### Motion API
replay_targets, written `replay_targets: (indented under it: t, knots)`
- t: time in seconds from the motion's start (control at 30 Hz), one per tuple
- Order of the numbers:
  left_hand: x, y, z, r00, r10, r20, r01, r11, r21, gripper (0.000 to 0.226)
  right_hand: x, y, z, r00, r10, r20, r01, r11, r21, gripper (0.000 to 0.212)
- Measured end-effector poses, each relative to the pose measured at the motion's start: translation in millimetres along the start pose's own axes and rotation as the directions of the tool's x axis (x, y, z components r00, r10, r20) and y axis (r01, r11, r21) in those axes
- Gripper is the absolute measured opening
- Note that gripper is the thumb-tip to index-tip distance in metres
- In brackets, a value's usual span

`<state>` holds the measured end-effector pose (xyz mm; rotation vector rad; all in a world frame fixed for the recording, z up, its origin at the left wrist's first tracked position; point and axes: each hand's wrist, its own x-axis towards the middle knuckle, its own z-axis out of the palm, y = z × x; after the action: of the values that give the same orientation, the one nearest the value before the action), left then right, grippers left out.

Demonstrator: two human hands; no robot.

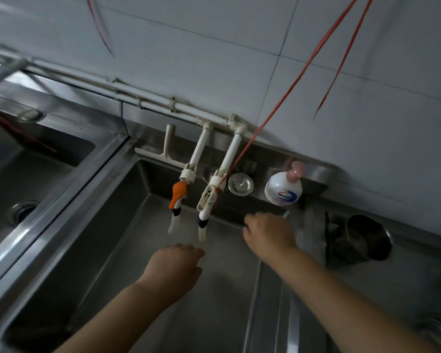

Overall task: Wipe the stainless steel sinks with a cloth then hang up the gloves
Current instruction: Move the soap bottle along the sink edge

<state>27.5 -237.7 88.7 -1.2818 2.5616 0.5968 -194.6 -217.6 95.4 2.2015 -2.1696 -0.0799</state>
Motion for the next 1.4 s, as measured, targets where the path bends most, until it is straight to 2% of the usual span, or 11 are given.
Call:
replay_targets:
  t: [0.1,0.23,0.37,0.57,0.73,0.87,0.97,1.07,1.23,1.4]
  knots:
    - [-29,-34,-2,0.999,-0.051,-0.006,0.051,0.999,0.001,0.031,-8,-53,4,0.987,-0.073,0.146,0.068,0.997,0.035,0.019]
    - [-83,-90,-3,0.987,-0.153,-0.051,0.149,0.986,-0.074,0.036,-15,-138,-4,0.958,-0.180,0.225,0.183,0.983,0.011,0.017]
    - [-153,-159,-4,0.965,-0.243,-0.101,0.234,0.968,-0.090,0.038,-9,-234,-19,0.935,-0.281,0.215,0.284,0.959,0.015,0.020]
    - [-286,-291,-5,0.923,-0.341,-0.179,0.313,0.934,-0.171,0.029,13,-410,-47,0.909,-0.404,0.104,0.402,0.915,0.049,0.026]
    - [-397,-393,2,0.850,-0.486,-0.203,0.477,0.874,-0.094,0.030,22,-558,-61,0.882,-0.451,0.136,0.444,0.892,0.085,0.026]
    - [-490,-474,1,0.723,-0.642,-0.256,0.638,0.762,-0.110,0.033,29,-682,-85,0.822,-0.560,0.102,0.545,0.826,0.142,0.026]
    - [-533,-519,-1,0.651,-0.710,-0.268,0.703,0.697,-0.139,0.034,39,-750,-101,0.795,-0.603,0.070,0.589,0.794,0.152,0.026]
    - [-556,-555,1,0.597,-0.762,-0.251,0.746,0.643,-0.175,0.036,54,-801,-107,0.760,-0.648,0.047,0.635,0.756,0.162,0.027]
    - [-570,-620,-3,0.563,-0.796,-0.221,0.779,0.601,-0.181,0.035,101,-872,-105,0.716,-0.695,0.057,0.683,0.715,0.150,0.028]
    - [-573,-714,-34,0.503,-0.837,-0.218,0.818,0.542,-0.194,0.038,176,-950,-104,0.692,-0.720,0.051,0.707,0.690,0.154,0.029]
